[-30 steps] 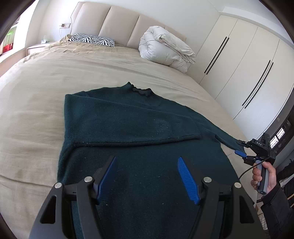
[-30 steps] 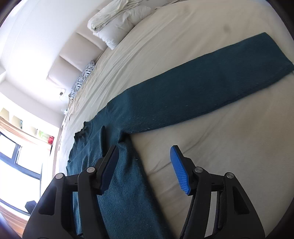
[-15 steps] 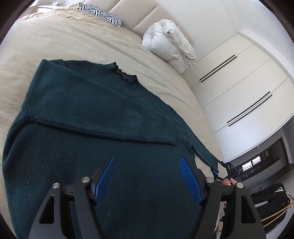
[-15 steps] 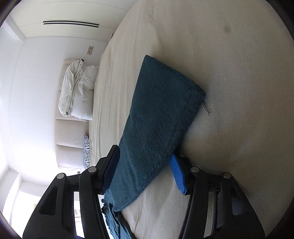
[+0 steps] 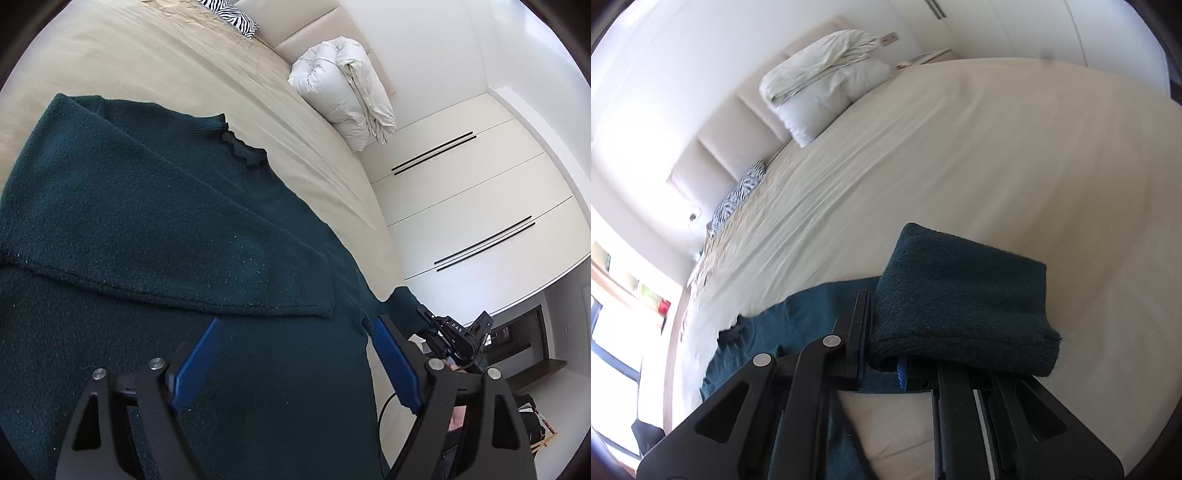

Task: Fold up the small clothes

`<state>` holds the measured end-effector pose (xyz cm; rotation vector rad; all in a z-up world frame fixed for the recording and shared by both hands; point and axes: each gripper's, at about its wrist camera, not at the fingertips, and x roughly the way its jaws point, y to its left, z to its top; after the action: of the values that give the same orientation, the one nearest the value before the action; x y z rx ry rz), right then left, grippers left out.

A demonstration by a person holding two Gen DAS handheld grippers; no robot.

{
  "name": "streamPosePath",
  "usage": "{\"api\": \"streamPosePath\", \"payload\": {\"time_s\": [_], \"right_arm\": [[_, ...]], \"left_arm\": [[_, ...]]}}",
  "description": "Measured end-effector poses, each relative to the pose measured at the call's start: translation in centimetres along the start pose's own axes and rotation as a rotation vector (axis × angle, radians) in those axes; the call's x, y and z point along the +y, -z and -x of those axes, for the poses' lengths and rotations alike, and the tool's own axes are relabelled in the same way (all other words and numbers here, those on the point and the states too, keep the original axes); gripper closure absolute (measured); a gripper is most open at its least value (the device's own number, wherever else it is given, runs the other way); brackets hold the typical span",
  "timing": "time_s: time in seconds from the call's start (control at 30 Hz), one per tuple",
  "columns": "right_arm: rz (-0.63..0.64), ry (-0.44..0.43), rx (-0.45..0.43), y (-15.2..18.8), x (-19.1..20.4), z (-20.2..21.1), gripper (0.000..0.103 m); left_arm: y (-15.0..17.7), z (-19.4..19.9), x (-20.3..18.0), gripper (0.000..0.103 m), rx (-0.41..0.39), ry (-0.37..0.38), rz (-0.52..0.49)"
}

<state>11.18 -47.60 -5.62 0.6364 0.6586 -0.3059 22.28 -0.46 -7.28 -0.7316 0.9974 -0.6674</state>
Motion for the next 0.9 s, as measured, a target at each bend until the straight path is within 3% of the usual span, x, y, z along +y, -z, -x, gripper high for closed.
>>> {"api": "streamPosePath", "payload": {"time_s": [0.13, 0.2, 0.4, 0.53, 0.63, 0.73, 0.8, 0.9], "right_arm": [[0.375, -0.014, 0.054, 4.7, 13.1, -2.1, 0.094], [0.505, -0.021, 0.075, 7.7, 17.7, -3.4, 0.095], [0.678, -0.011, 0.192, 16.3, 25.6, -7.6, 0.094], [0.869, 0.090, 0.196, 20.0, 28.0, -9.1, 0.094], [1.111, 0.197, 0.131, 22.4, 27.8, -9.6, 0.094], [1.261, 0.269, 0.095, 24.5, 27.6, -9.8, 0.094], [1.365, 0.301, 0.062, 26.0, 27.6, -9.8, 0.094], [1.649, 0.406, -0.007, 29.2, 27.6, -10.2, 0.094]], "left_arm": [[-0.9, -0.4, 0.4, 0.018, 0.008, 0.068, 0.061], [-1.5, -0.8, 0.4, 0.016, 0.019, 0.101, 0.080], [-2.7, -2.5, 1.6, 0.013, 0.058, 0.152, 0.147], [-2.5, -3.9, 2.9, 0.012, 0.120, 0.154, 0.203], [-2.2, -3.7, 4.5, 0.012, 0.108, 0.195, 0.262], [-2.1, -3.6, 5.9, 0.012, 0.101, 0.220, 0.301], [-2.4, -3.7, 5.9, 0.012, 0.112, 0.232, 0.298], [-3.2, -3.4, 5.4, 0.012, 0.110, 0.224, 0.258]]}}
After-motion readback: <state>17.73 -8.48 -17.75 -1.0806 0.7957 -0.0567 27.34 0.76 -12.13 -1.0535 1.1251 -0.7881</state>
